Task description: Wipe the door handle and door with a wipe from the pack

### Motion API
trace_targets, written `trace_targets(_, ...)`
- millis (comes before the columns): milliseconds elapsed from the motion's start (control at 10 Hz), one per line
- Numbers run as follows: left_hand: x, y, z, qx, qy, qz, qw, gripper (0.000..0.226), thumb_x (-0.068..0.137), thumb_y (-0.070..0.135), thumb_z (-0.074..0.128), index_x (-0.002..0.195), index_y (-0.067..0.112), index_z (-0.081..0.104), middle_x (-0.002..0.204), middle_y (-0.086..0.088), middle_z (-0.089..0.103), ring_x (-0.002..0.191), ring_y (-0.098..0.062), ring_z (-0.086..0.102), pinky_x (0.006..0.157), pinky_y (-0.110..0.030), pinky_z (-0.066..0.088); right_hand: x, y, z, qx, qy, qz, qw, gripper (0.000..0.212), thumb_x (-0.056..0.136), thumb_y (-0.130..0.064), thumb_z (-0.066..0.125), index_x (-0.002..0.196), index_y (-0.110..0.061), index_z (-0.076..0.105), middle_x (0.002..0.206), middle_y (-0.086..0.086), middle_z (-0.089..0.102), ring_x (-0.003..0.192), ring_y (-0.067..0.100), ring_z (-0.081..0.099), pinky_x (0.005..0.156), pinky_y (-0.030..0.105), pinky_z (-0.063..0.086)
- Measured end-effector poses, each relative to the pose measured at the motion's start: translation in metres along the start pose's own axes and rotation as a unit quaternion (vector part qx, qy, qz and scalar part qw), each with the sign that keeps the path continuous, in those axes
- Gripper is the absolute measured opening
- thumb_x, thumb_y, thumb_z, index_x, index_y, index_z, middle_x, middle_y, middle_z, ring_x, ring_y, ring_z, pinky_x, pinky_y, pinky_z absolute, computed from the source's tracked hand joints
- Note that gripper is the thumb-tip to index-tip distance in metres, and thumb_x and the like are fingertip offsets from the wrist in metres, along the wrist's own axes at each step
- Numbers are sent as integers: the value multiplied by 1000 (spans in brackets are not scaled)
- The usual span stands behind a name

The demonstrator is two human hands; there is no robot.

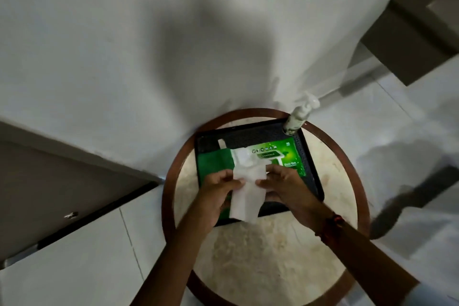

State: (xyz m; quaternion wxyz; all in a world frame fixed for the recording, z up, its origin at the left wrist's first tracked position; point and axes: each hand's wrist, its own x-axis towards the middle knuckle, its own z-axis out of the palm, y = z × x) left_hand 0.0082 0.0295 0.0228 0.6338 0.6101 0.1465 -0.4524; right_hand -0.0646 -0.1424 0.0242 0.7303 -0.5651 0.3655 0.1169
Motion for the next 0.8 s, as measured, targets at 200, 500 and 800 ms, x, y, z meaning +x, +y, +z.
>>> trace_targets(200, 39, -32, 23, 85, 36, 38, 995, 34, 88, -16, 54, 75, 8, 74, 85, -8, 74, 79, -23, 69, 59, -27, 58, 20, 33, -33, -15, 60, -102, 993, 74, 77, 39, 47, 53, -24, 78, 69, 0, 73, 68, 8, 72, 62, 26, 60)
trace_targets(500, 70, -57, 32, 407, 50, 179, 895, 35, 90, -15, 52, 95, 3, 81, 111, -12, 78, 110, -25, 70, 95, -17, 44, 38, 71, -48, -333, 143, -133, 922, 31, 83, 18, 59, 97, 3, 82, 108, 22, 78, 102, 34, 72, 92, 28, 54)
trace_targets(800, 24, -50, 2, 510, 61, 198, 835, 45, 93, -14, 50, 131, 2, 67, 152, -14, 52, 142, -28, 48, 118, -26, 33, 6, 58, -29, -485, 32, -94, 869, 45, 90, 7, 54, 134, 7, 62, 156, 25, 47, 143, 37, 48, 122, 44, 39)
